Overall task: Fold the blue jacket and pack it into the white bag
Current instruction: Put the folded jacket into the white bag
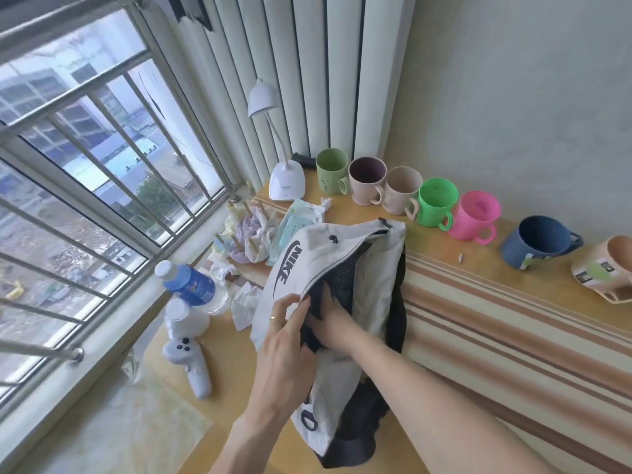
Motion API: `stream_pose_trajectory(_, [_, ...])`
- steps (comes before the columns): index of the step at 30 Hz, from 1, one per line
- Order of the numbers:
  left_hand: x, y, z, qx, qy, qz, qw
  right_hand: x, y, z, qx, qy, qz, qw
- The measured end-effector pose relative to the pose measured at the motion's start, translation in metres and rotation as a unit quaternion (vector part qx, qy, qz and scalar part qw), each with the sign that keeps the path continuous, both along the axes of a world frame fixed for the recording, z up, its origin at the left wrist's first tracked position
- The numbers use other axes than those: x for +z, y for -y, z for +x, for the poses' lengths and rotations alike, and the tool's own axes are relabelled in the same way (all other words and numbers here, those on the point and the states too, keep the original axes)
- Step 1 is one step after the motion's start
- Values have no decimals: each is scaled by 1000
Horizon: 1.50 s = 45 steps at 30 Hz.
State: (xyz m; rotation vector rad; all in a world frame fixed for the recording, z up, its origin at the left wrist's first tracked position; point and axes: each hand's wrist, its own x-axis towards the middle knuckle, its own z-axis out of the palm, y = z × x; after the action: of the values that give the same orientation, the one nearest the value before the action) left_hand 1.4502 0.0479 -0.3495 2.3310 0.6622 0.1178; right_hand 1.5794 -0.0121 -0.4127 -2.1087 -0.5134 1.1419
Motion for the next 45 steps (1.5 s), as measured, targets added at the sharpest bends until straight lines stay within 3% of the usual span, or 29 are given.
stream_pose_trajectory(3, [-3, -1, -7, 0, -5, 6, 1000, -4, 19, 5, 128, 140, -81, 979])
stream_pose_trajectory(7, [-4, 9, -16, -23, -4, -20, 1000, 5, 55, 11, 177, 259, -136, 940])
stream_pose_trajectory(11, [-5, 26, -28, 28, -32, -35, 998, 31, 83, -3, 107, 265, -11, 958])
stream_pose_trajectory(14, [-15, 38, -38, 74, -76, -40, 994, 43, 97, -22, 118, 298, 66, 945])
stream_pose_trajectory(18, [-31, 38, -45, 96, -113, -40, 988, 42, 105, -36, 150, 343, 93, 922])
stream_pose_trajectory(24, [-4, 36, -56, 125, -26, -160, 979, 36, 96, -57, 183, 453, 126, 863])
stream_pose_trajectory(28, [17, 27, -64, 106, 23, -174, 979, 40, 86, -69, 164, 462, 160, 857])
stream_pose_trajectory(32, [19, 21, -68, 66, 39, -144, 987, 55, 84, -69, 146, 396, 168, 891])
stream_pose_trajectory(36, [20, 19, -68, 12, 60, -94, 994, 59, 81, -62, 153, 366, 166, 903])
stream_pose_trajectory(45, [-9, 13, -48, 60, -31, 38, 997, 84, 71, -27, 225, 342, 156, 899])
